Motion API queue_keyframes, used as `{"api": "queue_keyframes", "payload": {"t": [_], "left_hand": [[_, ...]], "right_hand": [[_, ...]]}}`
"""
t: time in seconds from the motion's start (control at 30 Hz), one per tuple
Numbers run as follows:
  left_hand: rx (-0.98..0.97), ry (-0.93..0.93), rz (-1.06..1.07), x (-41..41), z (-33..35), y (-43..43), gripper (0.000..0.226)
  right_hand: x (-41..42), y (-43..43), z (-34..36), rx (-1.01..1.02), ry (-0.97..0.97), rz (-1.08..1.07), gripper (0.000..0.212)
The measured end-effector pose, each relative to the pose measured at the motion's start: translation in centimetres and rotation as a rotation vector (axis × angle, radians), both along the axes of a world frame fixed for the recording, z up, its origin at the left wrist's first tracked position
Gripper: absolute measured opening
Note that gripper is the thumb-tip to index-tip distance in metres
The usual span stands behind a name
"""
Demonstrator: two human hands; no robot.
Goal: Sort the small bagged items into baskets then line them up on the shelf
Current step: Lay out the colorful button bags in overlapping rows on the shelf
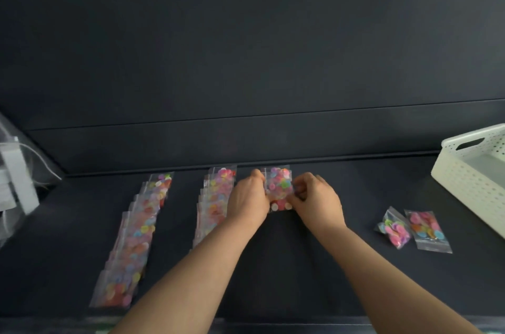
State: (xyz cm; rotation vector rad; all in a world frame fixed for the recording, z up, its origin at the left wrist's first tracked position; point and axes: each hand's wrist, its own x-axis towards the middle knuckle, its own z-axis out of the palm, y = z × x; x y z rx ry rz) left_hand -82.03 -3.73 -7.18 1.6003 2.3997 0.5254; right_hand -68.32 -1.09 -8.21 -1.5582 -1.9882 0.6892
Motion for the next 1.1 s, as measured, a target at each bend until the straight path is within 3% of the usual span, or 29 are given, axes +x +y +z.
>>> {"api": "queue_keyframes", "payload": {"t": [0.07,0.2,0.5,0.63,0.8,0.93,1.1], "left_hand": [[0.003,0.030,-0.018,-0.3,-0.3,0.2,0.031],[-0.005,0.045,-0.083,-0.7,-0.5,0.3,0.017],[0.011,-0.061,-0.152,2.5,1.1,0.4,0.003],[-0.030,-0.140,-0.270,6.9,2.0,1.0,0.005],[-0.157,-0.178,-0.363,13.3,2.1,1.5,0.023],[-0.220,-0.124,-0.367,17.0,1.6,1.8,0.032],[-0.189,-0.067,-0.344,18.3,1.5,1.8,0.021]], "right_hand": [[0.0,0.0,-0.4,0.088,-0.106,0.063,0.013],[0.2,0.5,-1.0,0.173,-0.337,0.154,0.024],[4.3,0.3,-0.2,0.358,-0.320,0.104,0.013],[8.8,-0.2,0.3,0.355,-0.359,-0.011,0.019],[15.2,-0.7,1.2,0.160,-0.461,-0.111,0.037],[18.1,-0.9,0.8,0.114,-0.377,-0.156,0.027],[19.3,-0.6,0.5,0.091,-0.375,-0.113,0.027]]}}
